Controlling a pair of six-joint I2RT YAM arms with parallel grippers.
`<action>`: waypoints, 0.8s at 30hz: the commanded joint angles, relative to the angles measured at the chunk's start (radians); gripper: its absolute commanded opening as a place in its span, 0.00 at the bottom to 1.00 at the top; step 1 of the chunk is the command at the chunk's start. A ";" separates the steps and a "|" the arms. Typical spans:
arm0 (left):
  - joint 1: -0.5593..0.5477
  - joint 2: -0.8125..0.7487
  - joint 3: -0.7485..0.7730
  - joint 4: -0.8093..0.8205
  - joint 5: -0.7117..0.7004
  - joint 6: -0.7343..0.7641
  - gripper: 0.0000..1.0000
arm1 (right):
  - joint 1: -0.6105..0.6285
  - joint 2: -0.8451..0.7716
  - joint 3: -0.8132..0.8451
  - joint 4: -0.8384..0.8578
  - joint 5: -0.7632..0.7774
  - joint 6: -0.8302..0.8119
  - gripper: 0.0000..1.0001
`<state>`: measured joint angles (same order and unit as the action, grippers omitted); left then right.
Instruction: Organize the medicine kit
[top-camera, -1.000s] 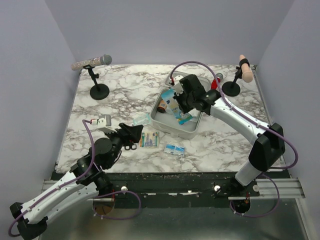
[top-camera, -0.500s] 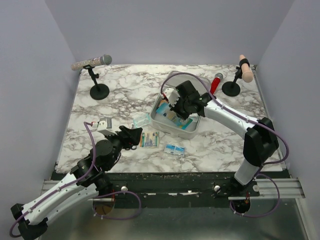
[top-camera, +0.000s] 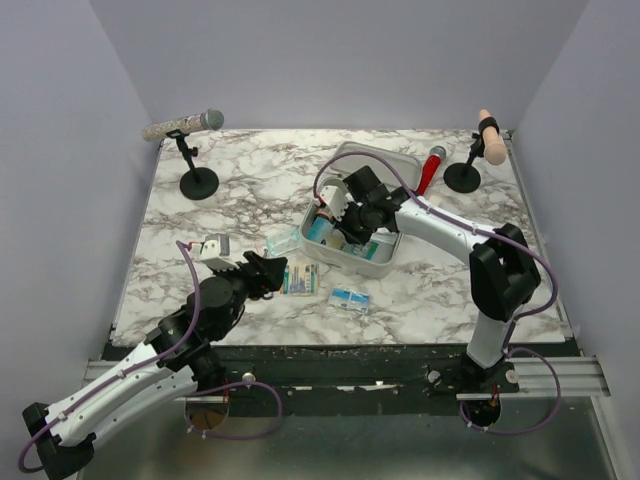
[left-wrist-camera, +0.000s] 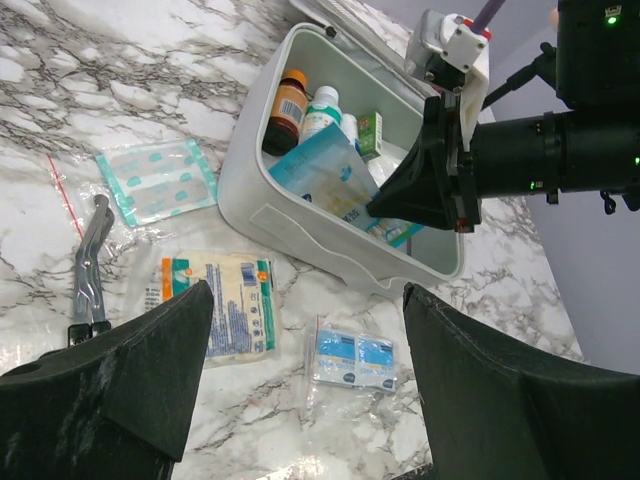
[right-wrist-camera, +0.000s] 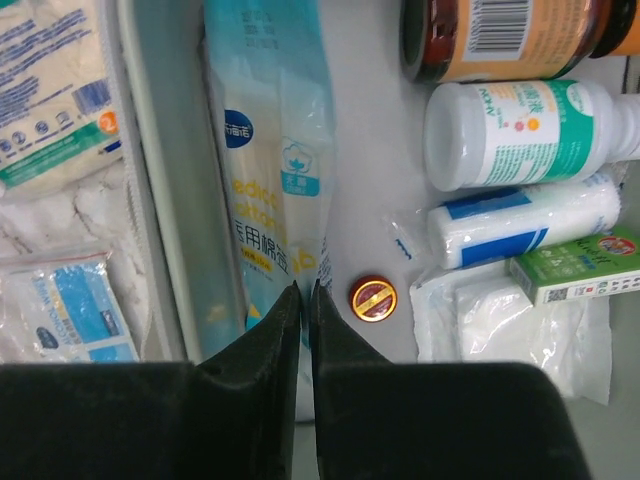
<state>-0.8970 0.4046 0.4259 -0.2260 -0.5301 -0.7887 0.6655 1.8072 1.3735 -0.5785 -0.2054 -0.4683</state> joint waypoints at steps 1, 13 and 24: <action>-0.002 0.008 0.002 -0.010 0.013 0.008 0.86 | 0.002 0.024 0.062 0.012 0.076 0.089 0.19; -0.002 0.008 0.007 -0.024 0.038 0.023 0.87 | 0.011 -0.111 0.026 0.117 0.257 0.235 0.43; -0.003 0.026 0.005 -0.018 0.041 0.008 0.87 | 0.011 -0.066 -0.062 0.193 0.371 0.411 0.23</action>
<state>-0.8970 0.4244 0.4259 -0.2276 -0.5064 -0.7822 0.6685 1.7100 1.3682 -0.4274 0.1444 -0.1345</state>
